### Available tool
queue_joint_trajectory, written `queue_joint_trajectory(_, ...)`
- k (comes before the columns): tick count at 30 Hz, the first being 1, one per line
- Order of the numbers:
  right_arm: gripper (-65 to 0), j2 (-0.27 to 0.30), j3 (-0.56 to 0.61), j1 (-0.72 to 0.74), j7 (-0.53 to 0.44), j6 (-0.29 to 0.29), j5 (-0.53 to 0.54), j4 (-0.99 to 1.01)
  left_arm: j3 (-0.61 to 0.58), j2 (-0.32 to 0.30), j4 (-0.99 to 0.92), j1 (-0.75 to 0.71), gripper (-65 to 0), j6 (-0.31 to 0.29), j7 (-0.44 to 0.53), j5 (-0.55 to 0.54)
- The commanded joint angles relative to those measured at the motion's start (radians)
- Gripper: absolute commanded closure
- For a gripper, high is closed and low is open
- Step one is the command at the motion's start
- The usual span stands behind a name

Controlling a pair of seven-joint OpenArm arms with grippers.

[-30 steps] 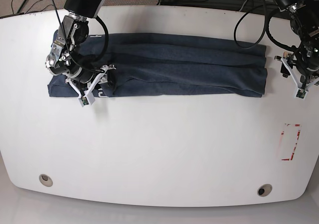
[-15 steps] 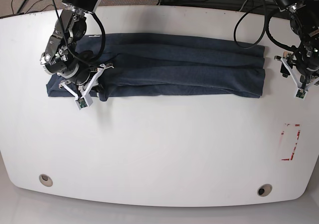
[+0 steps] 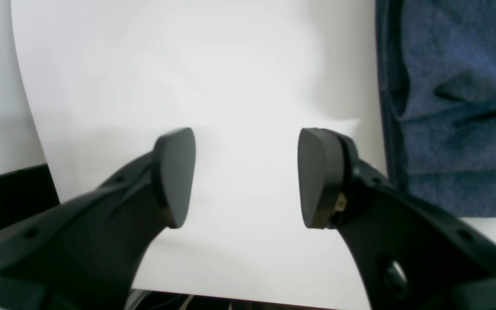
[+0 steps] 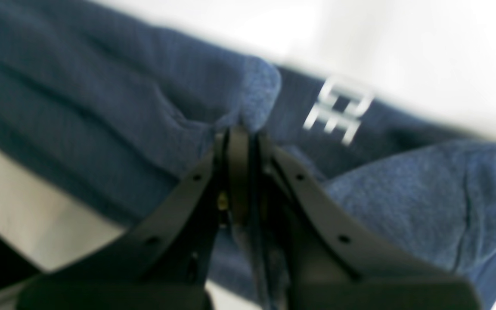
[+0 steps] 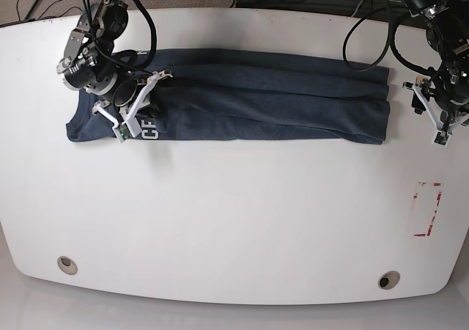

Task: Layout the t-shirt on the table in an organized manner, then fold the t-shirt properly
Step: 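Regrasp the strip end with the right gripper and pull it outward, then move the left gripper back and grasp the strip's other end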

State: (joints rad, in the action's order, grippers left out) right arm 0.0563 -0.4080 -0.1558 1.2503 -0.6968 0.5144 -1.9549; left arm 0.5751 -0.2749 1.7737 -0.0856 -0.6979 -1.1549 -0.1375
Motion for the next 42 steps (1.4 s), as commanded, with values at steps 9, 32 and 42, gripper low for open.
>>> queue_joint_trajectory(9,-1.4,0.041,-0.006,-0.046,-0.021,-0.001,0.045,-0.019,0.004,-0.017,0.015,0.008,-35.1,0.000,0.014,0.000)
queue_joint_trajectory(32,-41.5,0.107,-0.228,0.023,-0.030,-0.001,0.025,-0.011,-0.048,0.032,0.028,-0.027,-35.1,0.000,0.011,-0.007)
queue_joint_trajectory(42,-41.5,0.089,-0.230,0.114,-0.105,-0.001,-0.161,0.067,-0.056,0.157,0.033,-0.010,-35.1,0.000,0.017,0.002)
